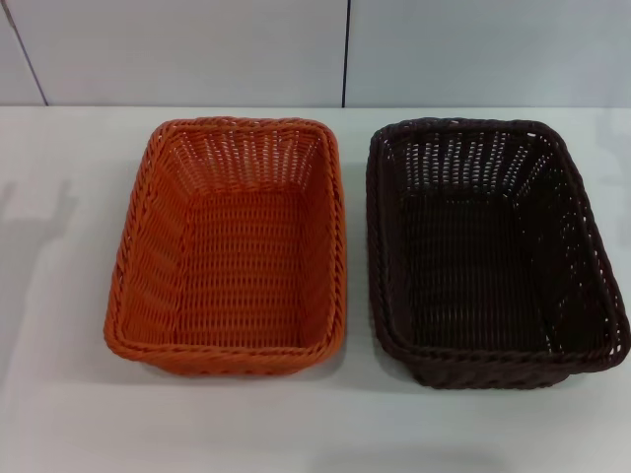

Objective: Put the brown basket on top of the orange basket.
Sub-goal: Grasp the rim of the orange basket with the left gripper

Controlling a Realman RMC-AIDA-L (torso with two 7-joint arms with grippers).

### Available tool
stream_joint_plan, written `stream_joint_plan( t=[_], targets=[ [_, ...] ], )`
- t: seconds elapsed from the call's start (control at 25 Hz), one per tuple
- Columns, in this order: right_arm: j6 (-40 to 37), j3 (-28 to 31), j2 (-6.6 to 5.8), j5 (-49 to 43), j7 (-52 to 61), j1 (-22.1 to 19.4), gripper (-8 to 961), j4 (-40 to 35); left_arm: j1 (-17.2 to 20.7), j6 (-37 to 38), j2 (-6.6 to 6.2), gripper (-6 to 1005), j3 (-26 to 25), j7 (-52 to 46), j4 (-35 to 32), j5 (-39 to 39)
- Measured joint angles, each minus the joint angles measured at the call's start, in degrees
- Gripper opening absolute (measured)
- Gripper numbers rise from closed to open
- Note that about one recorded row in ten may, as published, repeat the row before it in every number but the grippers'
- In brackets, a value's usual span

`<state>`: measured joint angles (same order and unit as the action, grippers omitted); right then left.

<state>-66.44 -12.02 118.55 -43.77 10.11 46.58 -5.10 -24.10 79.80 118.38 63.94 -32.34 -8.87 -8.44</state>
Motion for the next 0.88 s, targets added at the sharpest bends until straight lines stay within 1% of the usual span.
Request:
stream_joint_plan(
  t=[0.88],
  targets=[
    [0.09, -0.37, 0.00, 0.00, 0.00, 0.09, 576, 0.00, 0.46, 0.00, 0.09, 813, 0.66, -0.27, 0.08, -0.08]
  ],
)
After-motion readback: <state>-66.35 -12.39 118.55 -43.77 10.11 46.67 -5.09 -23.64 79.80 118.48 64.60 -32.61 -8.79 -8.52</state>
